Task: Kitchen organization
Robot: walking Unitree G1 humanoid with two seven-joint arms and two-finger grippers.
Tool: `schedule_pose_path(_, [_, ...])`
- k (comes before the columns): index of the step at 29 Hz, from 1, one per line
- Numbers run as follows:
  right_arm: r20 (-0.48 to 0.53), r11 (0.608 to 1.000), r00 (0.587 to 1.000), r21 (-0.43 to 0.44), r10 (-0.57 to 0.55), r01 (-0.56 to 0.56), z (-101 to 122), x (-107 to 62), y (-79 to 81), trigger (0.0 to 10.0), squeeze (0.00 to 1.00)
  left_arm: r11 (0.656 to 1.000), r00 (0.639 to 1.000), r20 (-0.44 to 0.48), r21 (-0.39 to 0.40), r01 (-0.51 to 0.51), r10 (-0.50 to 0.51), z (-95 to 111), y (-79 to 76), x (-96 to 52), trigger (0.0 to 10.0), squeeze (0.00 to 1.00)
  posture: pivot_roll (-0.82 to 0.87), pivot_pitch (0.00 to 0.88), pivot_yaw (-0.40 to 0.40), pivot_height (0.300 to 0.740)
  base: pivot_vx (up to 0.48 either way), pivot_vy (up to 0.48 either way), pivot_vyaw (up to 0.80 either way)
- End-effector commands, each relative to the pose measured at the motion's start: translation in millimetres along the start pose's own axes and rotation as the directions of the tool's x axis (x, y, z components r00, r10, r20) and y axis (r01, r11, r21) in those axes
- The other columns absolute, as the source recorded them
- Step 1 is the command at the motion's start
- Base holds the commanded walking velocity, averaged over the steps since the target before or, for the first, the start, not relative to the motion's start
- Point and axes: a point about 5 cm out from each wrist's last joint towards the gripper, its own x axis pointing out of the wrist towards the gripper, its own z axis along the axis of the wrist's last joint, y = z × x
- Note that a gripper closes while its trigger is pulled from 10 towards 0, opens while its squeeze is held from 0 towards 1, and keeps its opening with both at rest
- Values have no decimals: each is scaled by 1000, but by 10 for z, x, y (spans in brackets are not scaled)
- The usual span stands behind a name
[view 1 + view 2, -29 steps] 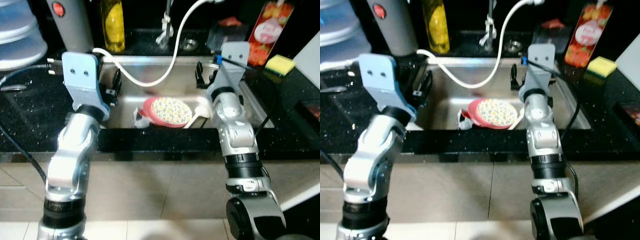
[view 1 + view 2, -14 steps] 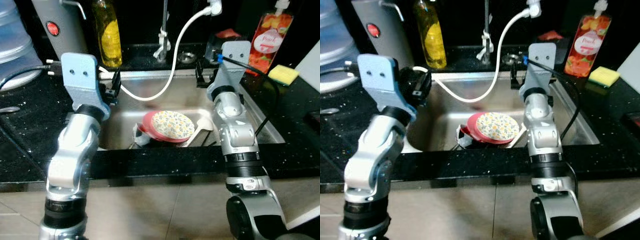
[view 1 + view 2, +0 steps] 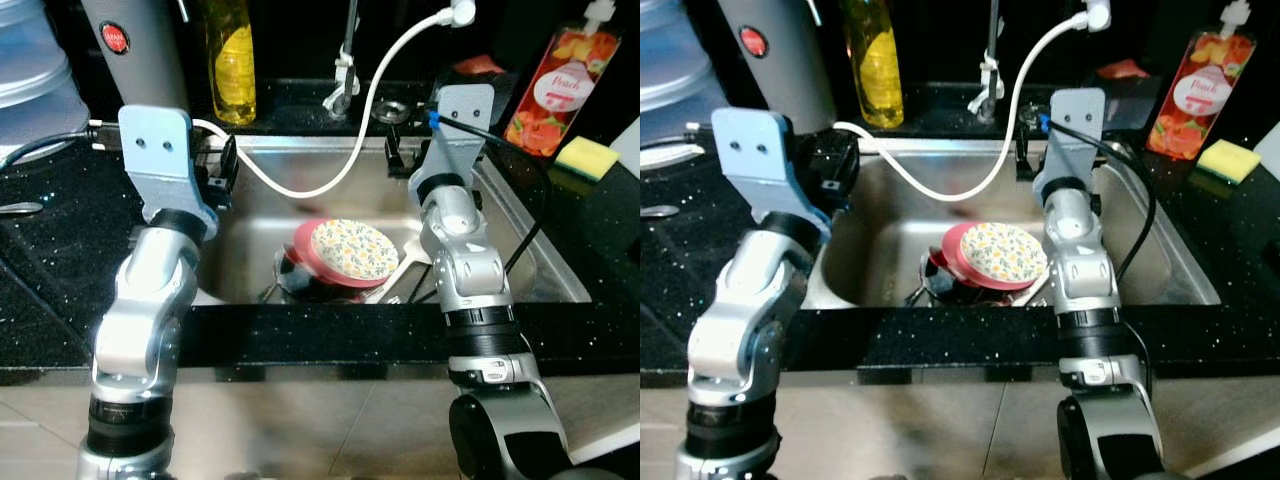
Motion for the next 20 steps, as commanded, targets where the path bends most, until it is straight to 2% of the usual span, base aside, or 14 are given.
schedule_pose_path(1, [6, 1000, 1000, 10, -1, 1, 7, -6, -4, 10000, 0, 1000, 1000, -9, 2, -7, 7, -18, -2, -7, 10000, 0, 128, 0, -13, 740, 0, 0, 0])
schedule_pose_path(6, [6, 1000, 1000, 10, 3, -3, 9, -4, 2, 10000, 0, 1000, 1000, -3, 3, -12, 12, -11, 11, -10, 10000, 0, 128, 0, -13, 740, 0, 0, 0])
schedule_pose_path(7, [12, 1000, 1000, 11, 11, -11, 17, -5, 10, 10000, 0, 999, 1000, 0, 42, -21, 21, -16, 35, -25, 10000, 0, 130, 0, -14, 740, 0, 0, 0])
schedule_pose_path(9, [12, 1000, 1000, 11, 11, -11, 17, -5, 10, 10000, 0, 999, 1000, 0, 42, -21, 21, -16, 35, -25, 10000, 0, 130, 0, -14, 740, 0, 0, 0])
schedule_pose_path(10, [28, 999, 999, 24, 30, -31, 33, -18, 28, 10000, 0, 997, 999, -20, 68, -33, 35, -60, 59, -56, 10000, 0, 131, 0, -12, 740, 0, 0, 0])
schedule_pose_path(11, [65, 996, 995, 39, 80, -82, 79, -60, 87, 10000, 0, 995, 989, -109, 35, -95, 99, -160, 131, -104, 10000, 0, 129, 0, -12, 740, 0, 0, 0])
schedule_pose_path(12, [65, 996, 995, 39, 80, -82, 79, -60, 87, 10000, 0, 995, 989, -109, 35, -95, 99, -160, 131, -104, 10000, 0, 129, 0, -12, 740, 0, 0, 0])
schedule_pose_path(13, [98, 991, 988, 49, 122, -128, 120, -99, 139, 10000, 0, 987, 964, -212, 25, -159, 161, -259, 204, -145, 10000, 0, 131, 0, -14, 740, 0, 0, 0])
schedule_pose_path(14, [98, 991, 988, 49, 122, -128, 120, -99, 139, 10000, 0, 987, 964, -212, 25, -159, 161, -259, 204, -145, 10000, 0, 131, 0, -14, 740, 0, 0, 0])
schedule_pose_path(15, [120, 986, 981, 56, 152, -160, 150, -125, 182, 10000, 0, 976, 939, -270, 16, -219, 215, -287, 275, -167, 10000, 0, 131, 0, -14, 740, 0, 0, 0])
schedule_pose_path(16, [120, 986, 981, 56, 152, -160, 150, -125, 182, 10000, 0, 976, 939, -270, 16, -219, 215, -287, 275, -167, 10000, 0, 131, 0, -14, 740, 0, 0, 0])
schedule_pose_path(17, [131, 982, 977, 58, 169, -177, 166, -138, 211, 10000, 0, 959, 910, -309, 29, -281, 276, -276, 372, -183, 10000, 0, 140, 0, -15, 740, 0, 0, 0])
schedule_pose_path(18, [131, 982, 977, 58, 169, -177, 166, -138, 211, 10000, 0, 959, 910, -309, 29, -281, 276, -276, 372, -183, 10000, 0, 140, 0, -15, 740, 0, 0, 0])
schedule_pose_path(20, [133, 981, 976, 60, 173, -182, 171, -137, 224, 10000, 0, 944, 888, -324, 64, -325, 328, -257, 470, -200, 10000, 0, 140, 0, -15, 740, 0, 0, 0])
